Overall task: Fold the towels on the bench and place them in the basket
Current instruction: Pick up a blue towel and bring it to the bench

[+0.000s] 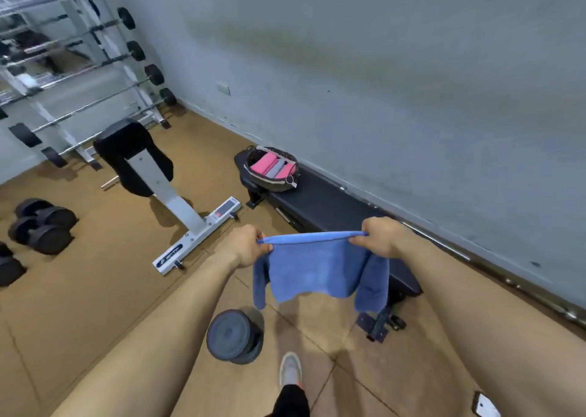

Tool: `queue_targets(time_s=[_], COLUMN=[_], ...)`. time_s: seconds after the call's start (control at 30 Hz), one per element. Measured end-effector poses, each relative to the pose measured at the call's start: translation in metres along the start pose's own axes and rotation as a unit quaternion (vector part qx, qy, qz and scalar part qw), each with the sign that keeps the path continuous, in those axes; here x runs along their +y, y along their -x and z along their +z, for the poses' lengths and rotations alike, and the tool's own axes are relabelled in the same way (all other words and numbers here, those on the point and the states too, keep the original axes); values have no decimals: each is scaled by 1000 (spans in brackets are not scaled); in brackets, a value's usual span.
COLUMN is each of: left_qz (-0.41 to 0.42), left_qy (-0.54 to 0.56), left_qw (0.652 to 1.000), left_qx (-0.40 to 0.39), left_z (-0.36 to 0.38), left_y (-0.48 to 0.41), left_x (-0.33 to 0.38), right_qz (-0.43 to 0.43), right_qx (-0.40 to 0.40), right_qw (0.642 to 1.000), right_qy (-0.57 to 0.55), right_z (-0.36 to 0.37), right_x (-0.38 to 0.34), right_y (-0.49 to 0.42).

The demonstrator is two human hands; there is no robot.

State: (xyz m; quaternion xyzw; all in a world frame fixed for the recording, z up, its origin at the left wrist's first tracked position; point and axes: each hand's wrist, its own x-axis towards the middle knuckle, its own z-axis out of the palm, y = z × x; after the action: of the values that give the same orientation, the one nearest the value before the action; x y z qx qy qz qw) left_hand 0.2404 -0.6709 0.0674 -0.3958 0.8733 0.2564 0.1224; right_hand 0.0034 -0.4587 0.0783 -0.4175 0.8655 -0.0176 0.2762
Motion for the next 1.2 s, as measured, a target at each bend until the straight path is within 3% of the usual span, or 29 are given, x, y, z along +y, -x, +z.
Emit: queue_targets(time_s=[0.3,0.63,1.07,1.2], left_qz=[77,132,224,255], left_qy=[-75,-114,-275,-323], left_qw=[991,977,912,868], left_qx=[-77,-119,-204,-277], left_z=[-64,-88,-74,-73], left_y=[-212,-391,-506,-528], left_x=[54,128,124,104], right_qz=[120,230,302,342], right_qx=[20,33,-61,-63], right_qw=[993,968,930,907], right_qy=[7,-94,-202,-236], right_z=[-60,-94,-51,-29], right_x=[28,96,102,75], right_y=[-122,-235,-289,-294])
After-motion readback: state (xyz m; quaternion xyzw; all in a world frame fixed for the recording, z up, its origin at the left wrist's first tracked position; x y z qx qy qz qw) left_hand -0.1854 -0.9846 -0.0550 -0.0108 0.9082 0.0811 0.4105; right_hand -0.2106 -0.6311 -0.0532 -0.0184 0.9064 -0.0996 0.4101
